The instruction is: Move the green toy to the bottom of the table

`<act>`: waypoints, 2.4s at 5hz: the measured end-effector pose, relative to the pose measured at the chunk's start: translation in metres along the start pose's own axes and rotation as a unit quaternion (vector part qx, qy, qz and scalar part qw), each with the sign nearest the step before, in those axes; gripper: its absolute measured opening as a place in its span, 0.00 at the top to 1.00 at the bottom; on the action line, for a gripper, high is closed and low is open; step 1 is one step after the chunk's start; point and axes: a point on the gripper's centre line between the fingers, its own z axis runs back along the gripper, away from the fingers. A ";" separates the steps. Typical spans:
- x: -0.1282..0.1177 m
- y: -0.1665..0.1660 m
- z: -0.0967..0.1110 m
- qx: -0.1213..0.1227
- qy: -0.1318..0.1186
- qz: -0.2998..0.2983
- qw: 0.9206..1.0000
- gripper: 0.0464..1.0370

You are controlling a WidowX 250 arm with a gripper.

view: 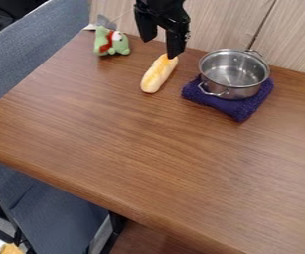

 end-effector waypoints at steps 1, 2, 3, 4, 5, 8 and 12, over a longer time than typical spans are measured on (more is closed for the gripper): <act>-0.004 -0.002 -0.013 -0.008 0.017 0.002 1.000 0.04; -0.002 0.017 -0.012 -0.002 0.019 0.031 0.999 0.04; -0.007 0.056 -0.006 0.012 0.017 0.086 0.996 0.04; -0.011 0.097 -0.004 0.046 0.016 0.147 0.988 0.04; -0.020 0.137 -0.017 0.079 0.041 0.193 0.977 0.04; -0.039 0.167 -0.050 0.085 0.070 0.213 0.971 0.04; -0.034 0.160 -0.071 0.039 0.045 0.237 0.970 0.67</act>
